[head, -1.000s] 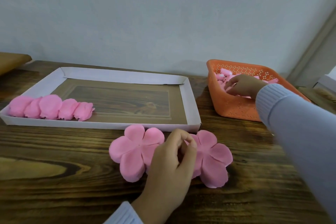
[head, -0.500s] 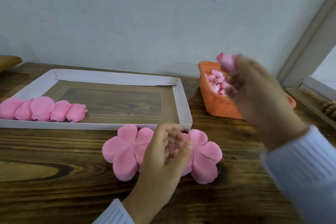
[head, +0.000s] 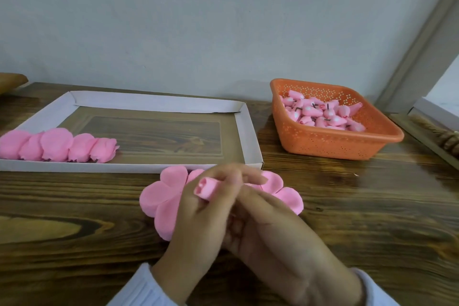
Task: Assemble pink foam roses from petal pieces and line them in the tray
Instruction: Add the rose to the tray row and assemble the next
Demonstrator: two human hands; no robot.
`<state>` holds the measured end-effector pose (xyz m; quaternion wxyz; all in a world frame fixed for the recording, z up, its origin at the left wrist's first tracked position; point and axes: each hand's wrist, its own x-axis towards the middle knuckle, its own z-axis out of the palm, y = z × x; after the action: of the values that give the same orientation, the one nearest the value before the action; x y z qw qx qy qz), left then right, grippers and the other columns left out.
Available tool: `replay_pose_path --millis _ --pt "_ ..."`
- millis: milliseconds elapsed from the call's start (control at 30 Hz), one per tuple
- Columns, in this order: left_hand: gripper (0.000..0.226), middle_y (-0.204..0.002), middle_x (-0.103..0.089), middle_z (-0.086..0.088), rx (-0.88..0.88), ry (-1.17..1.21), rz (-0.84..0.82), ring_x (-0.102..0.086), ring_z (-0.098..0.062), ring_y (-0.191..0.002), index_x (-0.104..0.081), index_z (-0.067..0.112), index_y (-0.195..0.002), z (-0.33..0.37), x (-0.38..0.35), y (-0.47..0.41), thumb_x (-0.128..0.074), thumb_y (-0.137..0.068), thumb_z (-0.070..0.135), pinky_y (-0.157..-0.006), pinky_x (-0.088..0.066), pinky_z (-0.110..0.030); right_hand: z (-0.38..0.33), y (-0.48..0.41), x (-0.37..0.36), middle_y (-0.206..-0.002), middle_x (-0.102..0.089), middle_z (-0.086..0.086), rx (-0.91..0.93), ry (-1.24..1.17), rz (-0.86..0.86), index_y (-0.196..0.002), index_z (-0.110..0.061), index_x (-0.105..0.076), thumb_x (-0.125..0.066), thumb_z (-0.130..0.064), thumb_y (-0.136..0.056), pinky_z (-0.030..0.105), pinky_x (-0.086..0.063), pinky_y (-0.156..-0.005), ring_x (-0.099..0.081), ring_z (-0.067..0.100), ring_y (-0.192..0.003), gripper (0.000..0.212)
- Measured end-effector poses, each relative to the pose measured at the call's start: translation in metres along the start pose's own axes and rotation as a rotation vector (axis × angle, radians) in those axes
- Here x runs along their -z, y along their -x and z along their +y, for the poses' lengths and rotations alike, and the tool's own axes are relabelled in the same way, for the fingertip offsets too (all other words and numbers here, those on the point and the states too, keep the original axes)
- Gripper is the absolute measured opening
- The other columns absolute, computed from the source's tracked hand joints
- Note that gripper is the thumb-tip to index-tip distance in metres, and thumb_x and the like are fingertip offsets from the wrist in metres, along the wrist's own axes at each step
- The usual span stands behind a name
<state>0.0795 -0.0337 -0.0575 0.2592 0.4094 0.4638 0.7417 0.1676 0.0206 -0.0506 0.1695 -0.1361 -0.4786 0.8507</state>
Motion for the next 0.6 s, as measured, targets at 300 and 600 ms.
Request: replay_pose_path --millis 300,600 --pt "0.029 -0.058 -0.06 -0.003 0.264 0.48 0.357 -0.066 -0.011 -0.063 -0.052 0.02 -0.042 -0.004 0.017 -0.023 -0.062 -0.066 0.034 -0.077 -0.04 -0.033 -0.044 -0.027 0.075 -0.123 -0.059 -0.004 0.023 1.598 0.701 -0.127 -0.023 -0.056 -0.059 -0.038 -0.091 0.033 -0.049 -0.091 -0.055 0.014 -0.111 0.039" --pt "0.032 -0.057 -0.061 -0.002 0.392 0.559 0.333 -0.065 -0.01 -0.06 -0.053 0.02 -0.041 -0.008 0.015 -0.021 -0.059 -0.069 0.034 -0.075 -0.04 -0.032 -0.037 -0.024 0.082 -0.097 -0.069 -0.011 0.032 1.631 0.595 -0.107 -0.03 -0.069 -0.059 -0.032 -0.091 0.034 -0.053 -0.079 -0.061 0.01 -0.089 0.018"
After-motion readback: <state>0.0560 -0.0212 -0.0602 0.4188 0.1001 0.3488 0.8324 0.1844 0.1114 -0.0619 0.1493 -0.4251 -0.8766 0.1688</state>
